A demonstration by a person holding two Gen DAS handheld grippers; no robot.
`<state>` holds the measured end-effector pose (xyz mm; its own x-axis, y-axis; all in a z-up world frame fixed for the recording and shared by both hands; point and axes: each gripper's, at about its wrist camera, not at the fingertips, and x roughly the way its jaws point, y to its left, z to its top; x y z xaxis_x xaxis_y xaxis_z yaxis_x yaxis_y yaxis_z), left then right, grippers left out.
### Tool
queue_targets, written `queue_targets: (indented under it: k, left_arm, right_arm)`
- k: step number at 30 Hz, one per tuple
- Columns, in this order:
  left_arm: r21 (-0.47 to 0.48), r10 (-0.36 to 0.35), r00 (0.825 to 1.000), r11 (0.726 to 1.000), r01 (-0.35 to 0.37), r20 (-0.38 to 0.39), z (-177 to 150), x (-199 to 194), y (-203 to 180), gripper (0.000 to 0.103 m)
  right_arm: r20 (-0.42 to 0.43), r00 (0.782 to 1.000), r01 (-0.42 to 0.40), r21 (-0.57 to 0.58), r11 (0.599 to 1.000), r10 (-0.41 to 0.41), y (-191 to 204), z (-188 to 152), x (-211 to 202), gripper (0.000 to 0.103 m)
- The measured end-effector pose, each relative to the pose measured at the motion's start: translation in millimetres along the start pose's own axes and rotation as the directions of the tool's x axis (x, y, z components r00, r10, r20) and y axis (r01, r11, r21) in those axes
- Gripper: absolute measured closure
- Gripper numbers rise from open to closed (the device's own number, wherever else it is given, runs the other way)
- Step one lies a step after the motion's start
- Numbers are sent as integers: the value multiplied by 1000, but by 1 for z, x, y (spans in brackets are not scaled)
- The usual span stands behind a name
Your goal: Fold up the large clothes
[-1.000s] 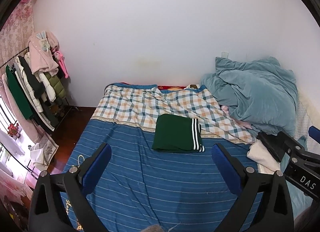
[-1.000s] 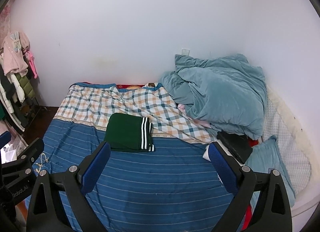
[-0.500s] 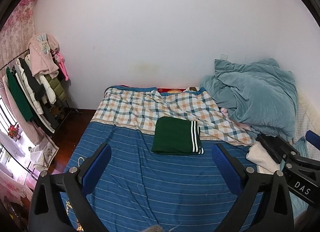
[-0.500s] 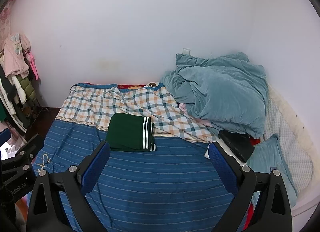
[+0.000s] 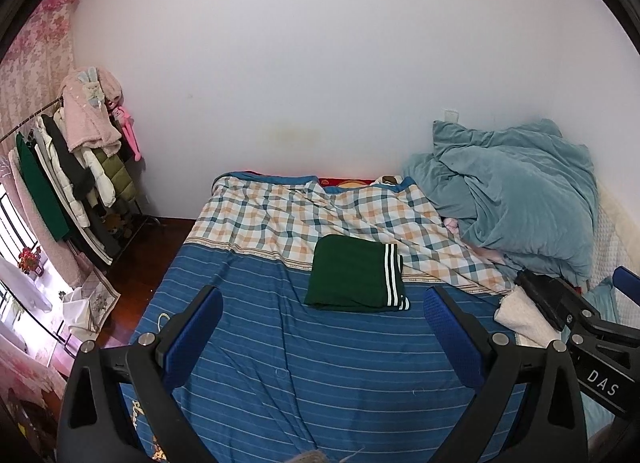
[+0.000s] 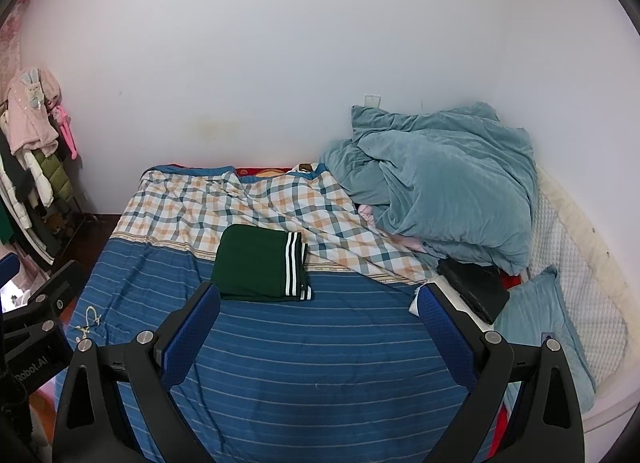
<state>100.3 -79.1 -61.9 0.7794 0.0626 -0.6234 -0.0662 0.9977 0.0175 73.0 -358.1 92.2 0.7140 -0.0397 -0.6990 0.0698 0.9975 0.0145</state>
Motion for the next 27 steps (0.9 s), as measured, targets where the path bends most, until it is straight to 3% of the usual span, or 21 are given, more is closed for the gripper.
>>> queue_targets:
  k: [27]
  left_arm:
    - [-6,30,1000,1000,-30,6,-1,-1,11,1]
  right_arm:
    - [5,999,-32,-1,1000,32,17,0,7,2]
